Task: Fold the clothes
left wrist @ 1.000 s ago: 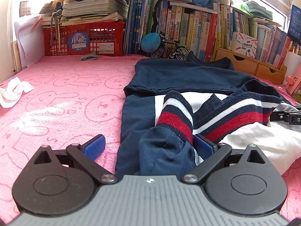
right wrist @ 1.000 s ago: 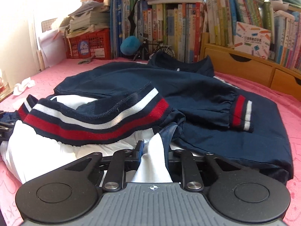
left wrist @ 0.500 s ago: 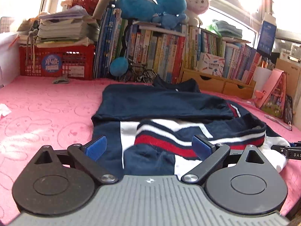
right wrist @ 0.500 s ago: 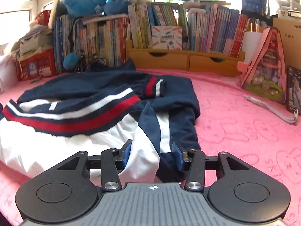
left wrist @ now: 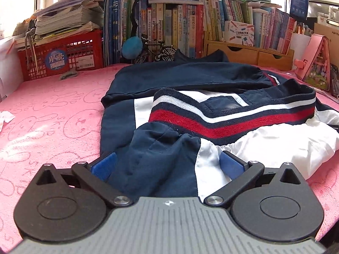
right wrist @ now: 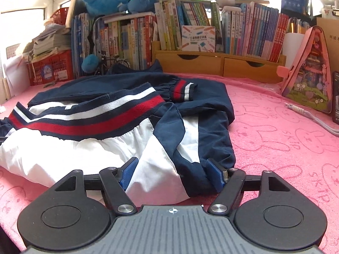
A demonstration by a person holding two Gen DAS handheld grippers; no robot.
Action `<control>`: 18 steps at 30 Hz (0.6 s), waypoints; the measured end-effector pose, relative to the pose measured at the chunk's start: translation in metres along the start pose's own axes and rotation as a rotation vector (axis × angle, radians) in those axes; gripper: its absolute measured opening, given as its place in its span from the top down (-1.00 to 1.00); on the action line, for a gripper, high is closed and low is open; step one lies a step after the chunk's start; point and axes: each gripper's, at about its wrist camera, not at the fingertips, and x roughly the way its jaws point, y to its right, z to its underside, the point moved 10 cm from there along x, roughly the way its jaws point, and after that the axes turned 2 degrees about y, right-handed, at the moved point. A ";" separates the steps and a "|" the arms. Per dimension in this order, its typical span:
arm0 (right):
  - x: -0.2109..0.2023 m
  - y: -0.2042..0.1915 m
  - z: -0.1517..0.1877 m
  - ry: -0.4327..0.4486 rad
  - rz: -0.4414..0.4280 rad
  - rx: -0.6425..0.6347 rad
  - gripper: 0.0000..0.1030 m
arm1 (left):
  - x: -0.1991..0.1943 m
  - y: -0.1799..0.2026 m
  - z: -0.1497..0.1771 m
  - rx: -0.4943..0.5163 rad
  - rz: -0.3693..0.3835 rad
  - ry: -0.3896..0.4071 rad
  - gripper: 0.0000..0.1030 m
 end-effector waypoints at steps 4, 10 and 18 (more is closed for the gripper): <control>-0.008 0.018 0.001 0.004 0.045 0.031 -0.53 | 0.000 0.001 0.000 0.002 0.000 0.000 -1.00; -0.025 0.044 0.012 0.000 0.047 0.129 -0.77 | 0.001 0.001 -0.001 0.004 -0.003 -0.001 -1.00; -0.044 0.059 0.019 -0.024 0.009 0.169 -0.87 | 0.002 0.001 -0.001 0.005 0.000 0.000 -1.00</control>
